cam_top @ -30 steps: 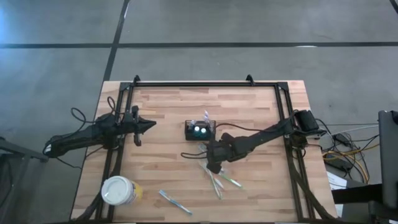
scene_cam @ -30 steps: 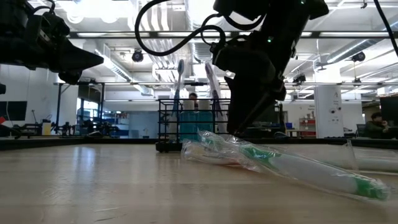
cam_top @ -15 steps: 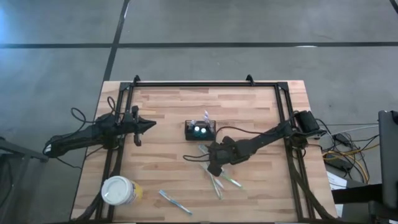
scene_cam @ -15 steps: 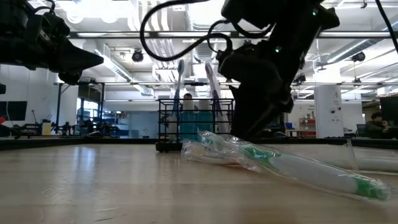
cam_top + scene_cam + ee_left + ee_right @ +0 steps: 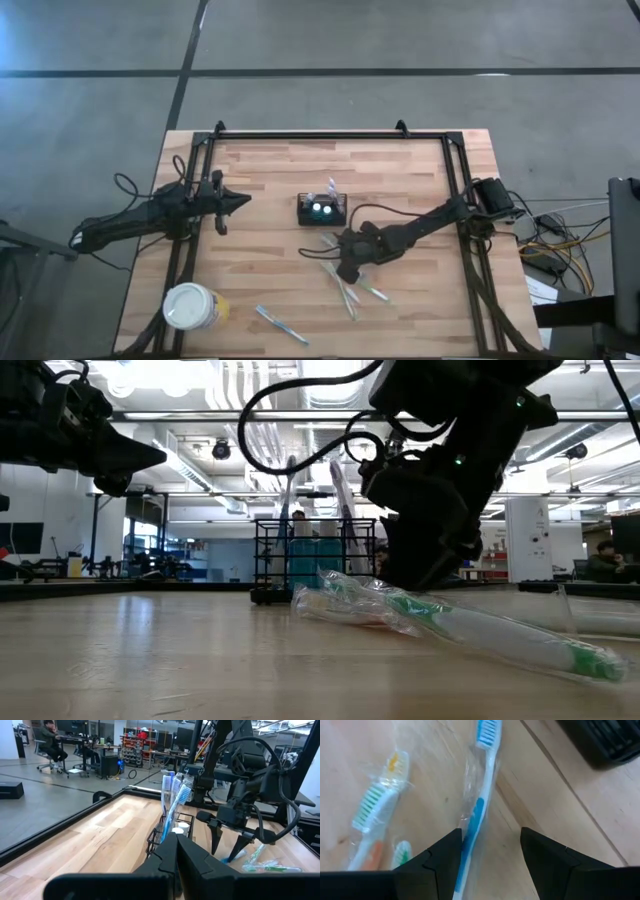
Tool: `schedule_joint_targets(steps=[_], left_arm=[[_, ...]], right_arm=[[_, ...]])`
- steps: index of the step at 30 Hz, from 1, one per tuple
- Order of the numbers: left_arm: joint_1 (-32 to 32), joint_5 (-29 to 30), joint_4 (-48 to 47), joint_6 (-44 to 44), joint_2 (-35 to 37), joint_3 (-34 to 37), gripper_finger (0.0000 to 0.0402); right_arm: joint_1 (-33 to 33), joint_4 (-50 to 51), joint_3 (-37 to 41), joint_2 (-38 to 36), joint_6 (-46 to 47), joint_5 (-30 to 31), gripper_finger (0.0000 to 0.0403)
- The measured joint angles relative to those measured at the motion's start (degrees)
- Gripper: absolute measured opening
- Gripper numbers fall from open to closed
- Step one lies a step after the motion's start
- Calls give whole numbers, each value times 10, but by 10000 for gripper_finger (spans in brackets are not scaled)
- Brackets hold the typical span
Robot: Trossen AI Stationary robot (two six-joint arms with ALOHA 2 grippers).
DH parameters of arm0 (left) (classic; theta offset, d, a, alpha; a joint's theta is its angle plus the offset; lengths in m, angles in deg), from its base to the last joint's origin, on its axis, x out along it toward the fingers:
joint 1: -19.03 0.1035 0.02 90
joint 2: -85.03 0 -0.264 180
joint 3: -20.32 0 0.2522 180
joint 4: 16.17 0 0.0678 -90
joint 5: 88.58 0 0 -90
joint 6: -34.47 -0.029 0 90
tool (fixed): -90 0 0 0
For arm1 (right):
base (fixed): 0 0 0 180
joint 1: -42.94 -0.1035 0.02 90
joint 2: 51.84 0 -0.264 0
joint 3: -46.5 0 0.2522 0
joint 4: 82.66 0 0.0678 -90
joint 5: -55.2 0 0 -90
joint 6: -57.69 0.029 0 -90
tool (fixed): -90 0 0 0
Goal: Pick & Place toothbrushing station
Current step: Put the blue toothbrush into the black wire organizer
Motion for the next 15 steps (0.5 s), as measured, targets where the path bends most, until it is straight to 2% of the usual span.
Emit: schedule_joint_targets(steps=[10, 15], left_arm=[[0, 0, -10, 1, 0, 0, 10], [0, 0, -10, 2, 0, 0, 10]], right_arm=[[-3, 1, 22, -4, -1, -19, 198], [-2, 12, 22, -3, -5, -20, 171]])
